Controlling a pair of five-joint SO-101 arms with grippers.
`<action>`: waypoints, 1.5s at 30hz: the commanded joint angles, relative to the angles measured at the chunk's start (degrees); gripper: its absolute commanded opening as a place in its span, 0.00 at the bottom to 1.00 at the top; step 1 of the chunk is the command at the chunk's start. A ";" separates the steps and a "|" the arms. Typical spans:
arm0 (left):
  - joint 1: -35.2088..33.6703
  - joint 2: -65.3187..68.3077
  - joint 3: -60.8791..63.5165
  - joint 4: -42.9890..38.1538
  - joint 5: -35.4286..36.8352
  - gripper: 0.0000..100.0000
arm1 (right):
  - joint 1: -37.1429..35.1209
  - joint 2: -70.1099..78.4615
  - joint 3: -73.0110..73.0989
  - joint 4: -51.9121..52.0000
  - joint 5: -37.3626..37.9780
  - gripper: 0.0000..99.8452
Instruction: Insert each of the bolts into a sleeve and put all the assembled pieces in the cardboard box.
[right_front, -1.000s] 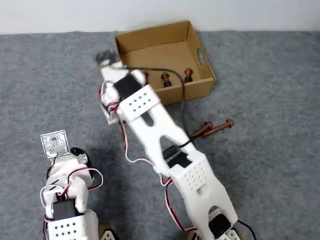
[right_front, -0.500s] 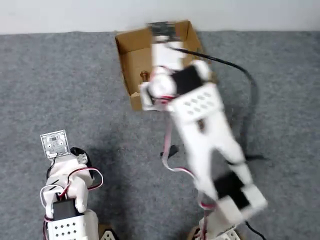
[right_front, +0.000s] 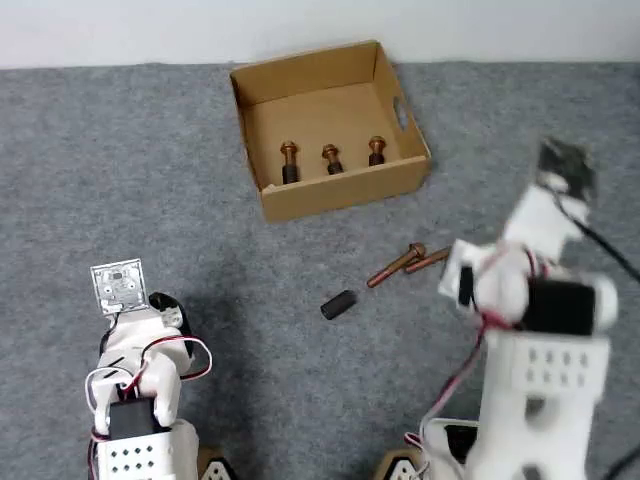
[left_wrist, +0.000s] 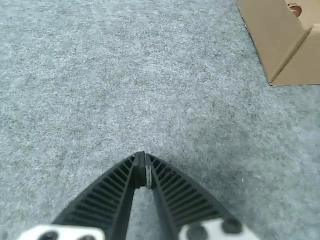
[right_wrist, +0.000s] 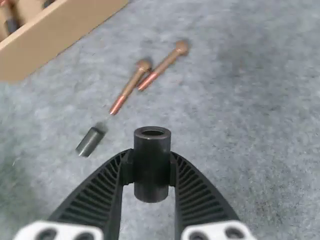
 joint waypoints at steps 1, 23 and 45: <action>0.79 -0.18 -0.40 -0.97 -0.62 0.01 | 3.65 -13.93 11.52 -4.44 -0.18 0.01; 30.95 34.90 -42.51 11.25 -0.70 0.01 | 4.44 -49.01 42.73 -9.80 -10.02 0.01; 44.31 100.40 -85.67 -2.64 -0.70 0.16 | 3.47 -55.96 43.69 -9.71 -10.29 0.01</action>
